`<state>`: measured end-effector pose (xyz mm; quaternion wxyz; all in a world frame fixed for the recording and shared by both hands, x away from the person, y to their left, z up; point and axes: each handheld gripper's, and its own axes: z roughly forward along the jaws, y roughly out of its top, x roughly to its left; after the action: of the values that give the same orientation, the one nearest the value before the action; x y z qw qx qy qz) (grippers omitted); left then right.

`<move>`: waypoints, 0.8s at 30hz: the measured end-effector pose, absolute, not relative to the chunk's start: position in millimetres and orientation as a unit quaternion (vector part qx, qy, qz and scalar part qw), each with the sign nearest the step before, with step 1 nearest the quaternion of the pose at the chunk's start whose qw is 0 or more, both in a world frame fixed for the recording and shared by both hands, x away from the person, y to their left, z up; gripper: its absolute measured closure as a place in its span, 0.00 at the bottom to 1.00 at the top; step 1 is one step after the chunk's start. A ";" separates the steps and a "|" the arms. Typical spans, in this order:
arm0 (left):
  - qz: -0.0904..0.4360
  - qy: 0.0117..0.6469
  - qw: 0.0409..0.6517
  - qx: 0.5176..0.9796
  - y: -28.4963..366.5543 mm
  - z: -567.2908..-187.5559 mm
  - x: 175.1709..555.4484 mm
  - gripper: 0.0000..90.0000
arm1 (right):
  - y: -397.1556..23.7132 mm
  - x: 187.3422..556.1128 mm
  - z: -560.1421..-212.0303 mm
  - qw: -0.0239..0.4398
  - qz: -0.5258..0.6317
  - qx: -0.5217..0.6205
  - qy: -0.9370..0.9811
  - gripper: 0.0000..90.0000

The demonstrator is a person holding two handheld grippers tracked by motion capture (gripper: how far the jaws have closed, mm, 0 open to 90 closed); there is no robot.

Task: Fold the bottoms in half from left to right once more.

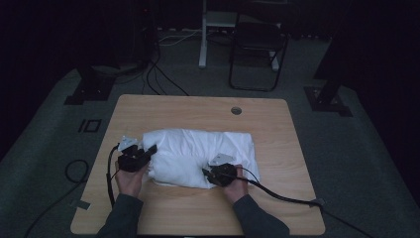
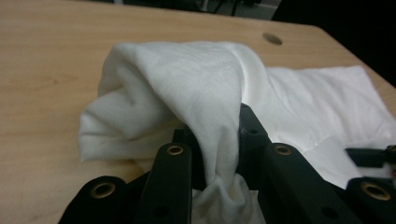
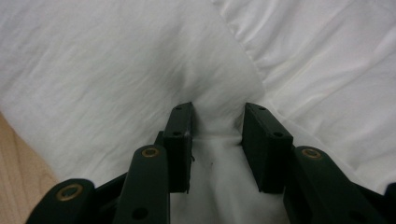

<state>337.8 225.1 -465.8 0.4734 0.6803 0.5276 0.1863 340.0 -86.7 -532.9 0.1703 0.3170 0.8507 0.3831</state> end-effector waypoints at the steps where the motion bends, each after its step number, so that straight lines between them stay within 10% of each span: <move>1: 0.185 0.524 0.479 0.679 223.7 -462.9 338.0 0.88 | -86.3 340.2 -532.3 0.168 0.381 0.319 0.851 0.70; 8: 0.189 0.506 0.489 0.685 212.9 -449.3 341.4 0.88 | -95.8 346.7 -514.7 0.132 0.373 0.327 0.858 0.68; 16: 0.187 0.496 0.495 0.689 205.9 -442.8 343.4 0.88 | -111.0 363.9 -466.4 0.192 0.426 0.343 0.815 0.68; 24: 0.188 0.477 0.504 0.695 190.7 -430.9 347.3 0.89 | -73.6 418.7 -506.9 0.180 0.347 0.361 0.846 0.76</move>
<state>347.3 190.7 -430.9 0.5042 0.6951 0.4768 0.1879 418.7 -73.6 -506.9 0.1801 0.3612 0.8464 0.3474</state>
